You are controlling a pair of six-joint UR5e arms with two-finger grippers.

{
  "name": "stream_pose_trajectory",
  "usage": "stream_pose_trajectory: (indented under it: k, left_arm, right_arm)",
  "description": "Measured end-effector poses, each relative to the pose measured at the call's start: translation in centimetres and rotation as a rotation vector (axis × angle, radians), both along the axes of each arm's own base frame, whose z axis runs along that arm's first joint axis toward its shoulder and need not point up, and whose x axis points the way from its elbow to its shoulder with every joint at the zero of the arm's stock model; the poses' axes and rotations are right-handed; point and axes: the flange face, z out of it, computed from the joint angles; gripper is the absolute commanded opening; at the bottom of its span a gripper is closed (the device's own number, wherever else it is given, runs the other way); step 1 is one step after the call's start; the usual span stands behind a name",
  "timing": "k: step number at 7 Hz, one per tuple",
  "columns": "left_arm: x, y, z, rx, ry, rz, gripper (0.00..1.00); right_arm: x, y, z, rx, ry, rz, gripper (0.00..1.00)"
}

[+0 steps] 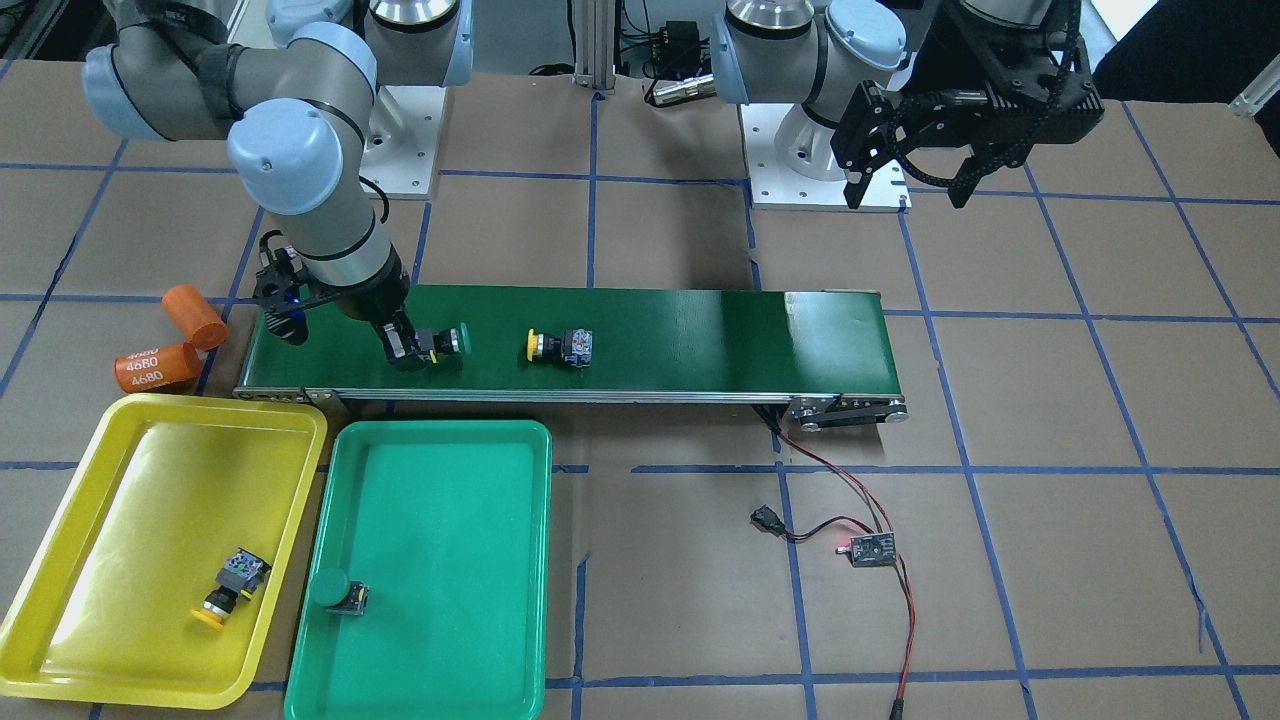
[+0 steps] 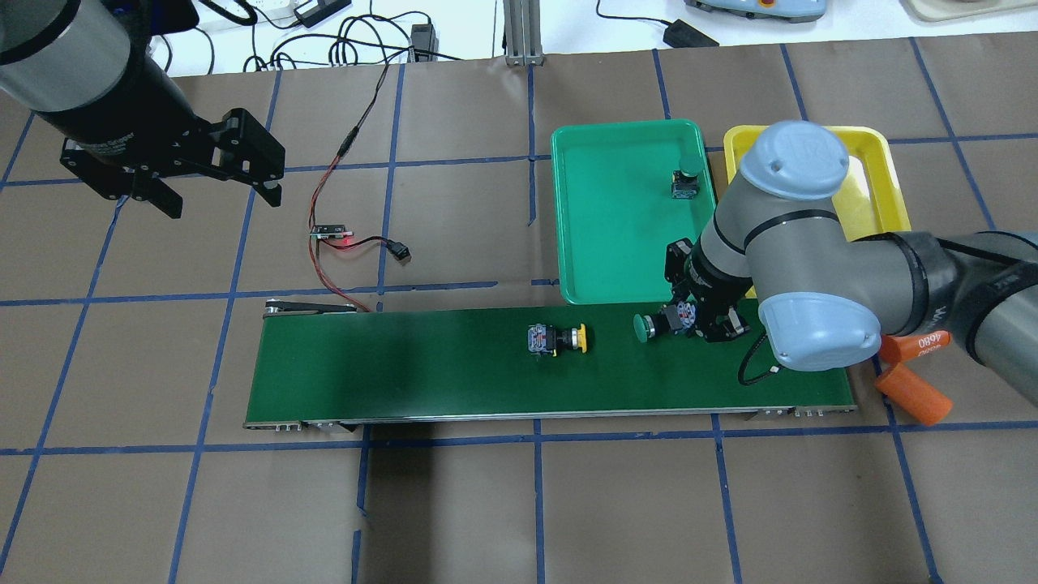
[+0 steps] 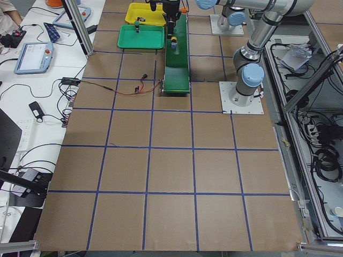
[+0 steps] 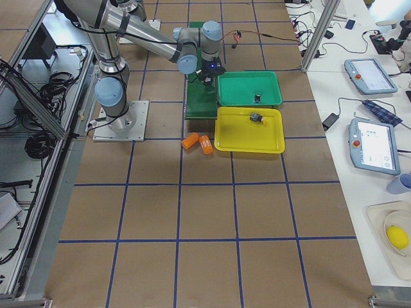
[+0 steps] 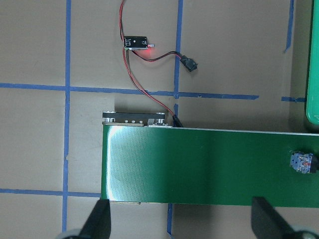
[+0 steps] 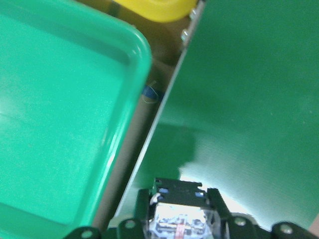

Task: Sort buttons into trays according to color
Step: 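Lift the green button into the green tray and open the right gripper, then lower the right gripper to the belt and grasp the second yellow button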

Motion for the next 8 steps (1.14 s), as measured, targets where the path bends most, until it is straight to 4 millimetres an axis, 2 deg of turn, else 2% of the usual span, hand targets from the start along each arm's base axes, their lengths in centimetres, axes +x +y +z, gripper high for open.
stream_pose_trajectory:
  k: [1,2,3,4,5,6,7,8]
  left_arm:
    - [0.0,0.0,-0.1,0.003,0.0,0.0,1.0]
    - [0.0,0.1,-0.2,0.007,0.001,-0.001,1.0]
    - [-0.1,0.2,-0.5,0.01,0.002,-0.001,1.0]
    - [-0.1,0.2,-0.7,0.011,0.001,-0.001,1.0]
    - [-0.1,0.2,-0.8,0.009,-0.001,-0.002,1.0]
    - [-0.1,0.2,-0.9,0.008,-0.002,-0.002,1.0]
    - [-0.1,0.2,-0.9,0.009,-0.002,-0.003,1.0]
    - [-0.1,0.2,-0.9,0.011,-0.002,-0.004,1.0]
  right_arm:
    - [-0.5,-2.6,1.9,-0.039,0.013,0.046,0.0]
    - [-0.7,-6.1,2.1,-0.067,0.02,0.086,0.2]
    - [-0.7,-9.7,0.9,-0.078,0.023,0.098,0.99]
    - [-0.7,-11.9,-0.7,-0.071,0.02,0.098,1.0]
    - [-0.6,-12.6,-1.3,-0.067,0.017,0.098,1.0]
    - [-0.6,-12.6,-0.7,-0.076,0.017,0.098,1.0]
    - [-0.6,-11.8,1.3,-0.085,0.019,0.097,1.0]
    - [-0.7,-10.0,4.2,-0.069,0.023,0.097,1.0]
